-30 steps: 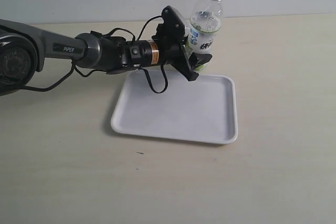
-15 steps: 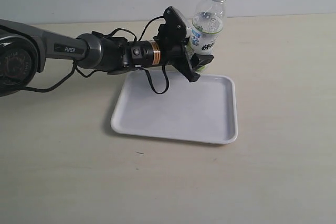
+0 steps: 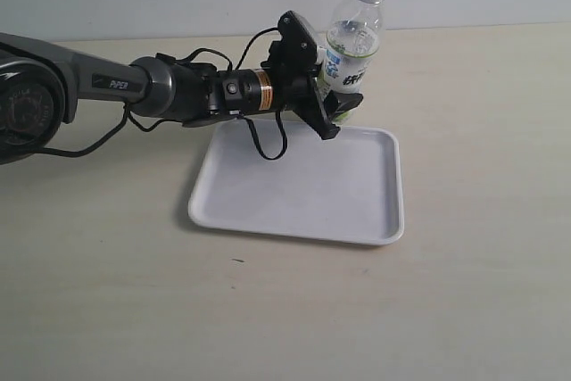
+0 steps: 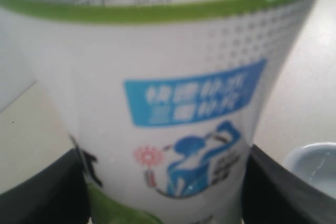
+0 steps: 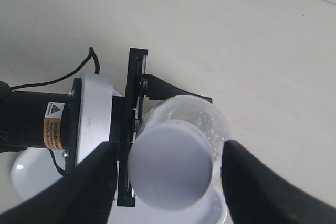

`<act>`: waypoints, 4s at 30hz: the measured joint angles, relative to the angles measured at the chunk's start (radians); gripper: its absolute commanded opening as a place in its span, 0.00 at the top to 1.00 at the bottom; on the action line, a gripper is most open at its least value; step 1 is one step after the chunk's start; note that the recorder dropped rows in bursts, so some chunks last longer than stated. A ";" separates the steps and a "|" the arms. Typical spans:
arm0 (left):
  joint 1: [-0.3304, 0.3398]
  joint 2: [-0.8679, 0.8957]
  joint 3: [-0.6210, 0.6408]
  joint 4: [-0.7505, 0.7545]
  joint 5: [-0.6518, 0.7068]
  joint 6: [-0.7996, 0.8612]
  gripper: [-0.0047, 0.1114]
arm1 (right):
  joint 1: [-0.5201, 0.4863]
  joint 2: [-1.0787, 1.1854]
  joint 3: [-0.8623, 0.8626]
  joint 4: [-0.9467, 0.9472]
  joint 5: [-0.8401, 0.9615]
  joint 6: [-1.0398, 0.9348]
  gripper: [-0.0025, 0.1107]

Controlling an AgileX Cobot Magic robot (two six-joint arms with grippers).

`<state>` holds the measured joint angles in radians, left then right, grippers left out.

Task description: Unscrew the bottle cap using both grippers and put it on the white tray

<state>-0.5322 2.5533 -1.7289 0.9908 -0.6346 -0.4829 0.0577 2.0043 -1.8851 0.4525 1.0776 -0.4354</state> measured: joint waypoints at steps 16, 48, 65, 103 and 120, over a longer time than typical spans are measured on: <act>0.000 0.000 0.000 0.000 0.000 -0.004 0.96 | 0.000 0.000 0.000 -0.003 -0.002 -0.120 0.98; 0.000 -0.001 0.000 -0.002 0.006 -0.022 0.96 | 0.000 -0.093 -0.011 0.048 -0.068 -0.311 0.48; 0.000 -0.001 0.000 -0.001 0.002 -0.016 0.96 | 0.087 -0.037 -0.015 -0.198 -0.017 0.142 0.46; 0.000 -0.001 0.000 -0.001 0.002 -0.014 0.96 | 0.088 0.006 -0.015 -0.205 -0.077 -0.013 0.98; 0.000 -0.001 0.000 -0.001 0.002 -0.017 0.96 | 0.088 0.006 -0.015 -0.158 -0.058 -0.712 0.98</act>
<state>-0.5322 2.5527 -1.7289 0.9902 -0.6323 -0.4995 0.1459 2.0100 -1.8996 0.2944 1.0201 -1.1472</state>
